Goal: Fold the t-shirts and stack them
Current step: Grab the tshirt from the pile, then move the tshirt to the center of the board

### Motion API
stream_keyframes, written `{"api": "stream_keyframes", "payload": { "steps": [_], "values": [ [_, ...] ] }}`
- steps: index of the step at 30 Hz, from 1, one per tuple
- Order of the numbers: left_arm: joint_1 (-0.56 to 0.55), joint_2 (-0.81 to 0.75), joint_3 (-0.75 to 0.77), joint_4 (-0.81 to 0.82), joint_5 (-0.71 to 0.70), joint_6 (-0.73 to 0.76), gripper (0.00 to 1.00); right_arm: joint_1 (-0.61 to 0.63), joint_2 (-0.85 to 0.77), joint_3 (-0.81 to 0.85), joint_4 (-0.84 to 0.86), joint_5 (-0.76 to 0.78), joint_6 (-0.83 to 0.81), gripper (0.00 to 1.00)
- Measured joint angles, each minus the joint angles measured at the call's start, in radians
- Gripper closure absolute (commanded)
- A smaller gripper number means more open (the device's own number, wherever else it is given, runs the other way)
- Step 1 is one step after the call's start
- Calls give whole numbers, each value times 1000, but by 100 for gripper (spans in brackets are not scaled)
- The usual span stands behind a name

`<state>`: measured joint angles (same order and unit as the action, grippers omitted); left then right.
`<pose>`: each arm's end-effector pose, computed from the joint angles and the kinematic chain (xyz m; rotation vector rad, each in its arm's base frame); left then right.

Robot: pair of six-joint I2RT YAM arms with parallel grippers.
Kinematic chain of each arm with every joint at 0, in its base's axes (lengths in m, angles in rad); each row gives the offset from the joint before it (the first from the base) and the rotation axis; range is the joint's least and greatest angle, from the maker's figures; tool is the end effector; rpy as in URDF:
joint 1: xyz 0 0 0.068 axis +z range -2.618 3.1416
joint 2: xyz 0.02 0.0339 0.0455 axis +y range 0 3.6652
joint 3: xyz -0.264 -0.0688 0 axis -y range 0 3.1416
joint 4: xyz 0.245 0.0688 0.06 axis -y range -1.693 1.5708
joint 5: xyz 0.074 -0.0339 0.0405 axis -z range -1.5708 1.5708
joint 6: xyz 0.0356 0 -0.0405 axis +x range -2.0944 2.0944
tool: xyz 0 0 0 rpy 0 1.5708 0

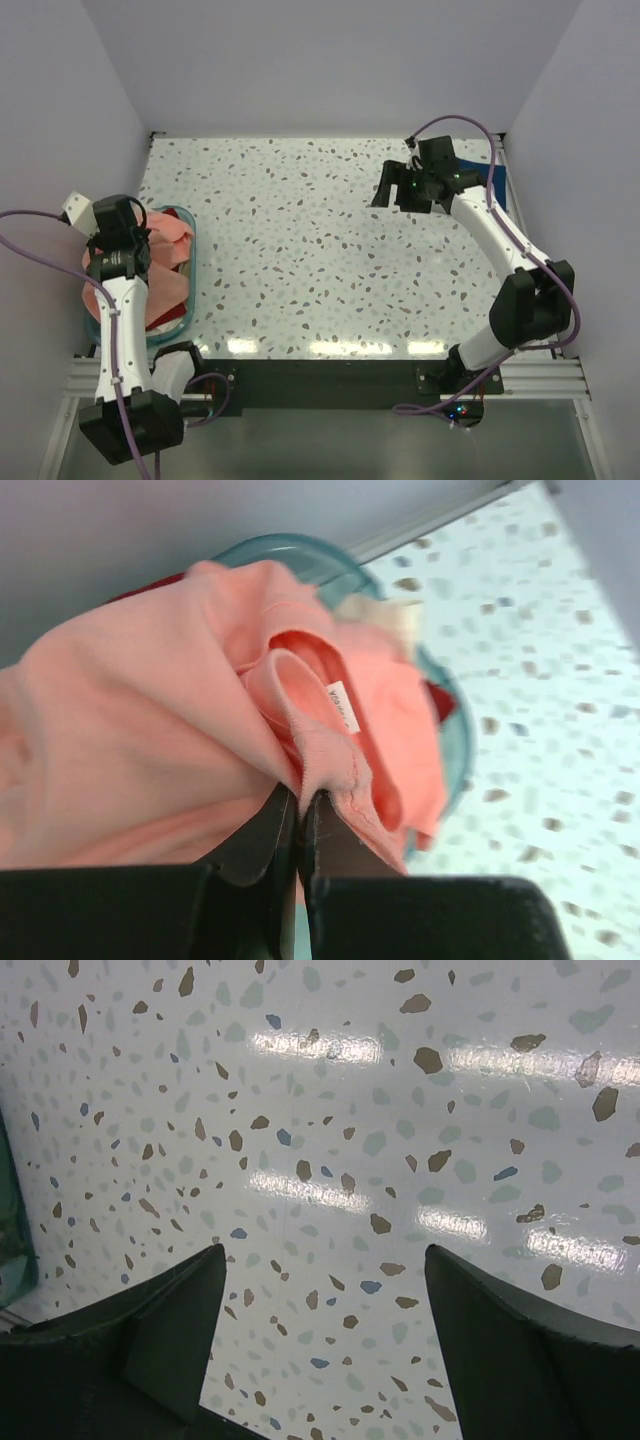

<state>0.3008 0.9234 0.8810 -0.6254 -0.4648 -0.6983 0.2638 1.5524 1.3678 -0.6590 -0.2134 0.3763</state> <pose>0.1779 0.0719 0.3081 -1.2512 1.7757 0.2941 0.3256 0.0958 0.3102 0.0382 2.4632 0.5449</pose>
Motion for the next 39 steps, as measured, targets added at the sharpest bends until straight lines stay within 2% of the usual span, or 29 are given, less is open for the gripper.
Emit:
{"api": "stream_keyframes", "payload": {
  "steps": [4, 10, 19, 24, 25, 26, 27, 28, 29, 30, 36, 39],
  "values": [
    [0, 2, 109, 44, 123, -35, 100, 0, 19, 29, -1, 13, 0, 16],
    [-30, 37, 219, 239, 367, -41, 100, 0, 34, 45, -1, 21, -1, 16],
    [-394, 379, 679, 408, 708, 27, 100, 0, 34, 48, 2, 52, -7, 16],
    [-481, 423, 726, 547, 875, -47, 100, 0, 29, 48, 2, 95, -19, 16],
    [-487, 422, 713, 576, 899, -63, 96, 0, 26, 47, 3, 100, -21, 16],
    [-490, 417, 689, 606, 916, -74, 87, 0, 21, 43, 7, 105, -23, 16],
    [-491, 411, 656, 625, 931, -79, 74, 0, 12, 32, 13, 113, -23, 16],
    [-491, 407, 618, 643, 935, -74, 47, 0, 3, 23, 14, 117, -23, 16],
    [-492, 399, 570, 643, 940, -62, 37, 0, -8, 10, 17, 120, -24, 15],
    [-492, 400, 522, 637, 940, -58, 31, 0, -20, -5, 19, 122, -24, 15],
    [-504, 604, 333, 435, 870, 27, 29, 0, -46, -38, 16, 112, -47, 16],
    [-507, 624, 218, 294, 790, 43, 26, 0, -46, -46, 16, 90, -67, 16]
  ]
}}
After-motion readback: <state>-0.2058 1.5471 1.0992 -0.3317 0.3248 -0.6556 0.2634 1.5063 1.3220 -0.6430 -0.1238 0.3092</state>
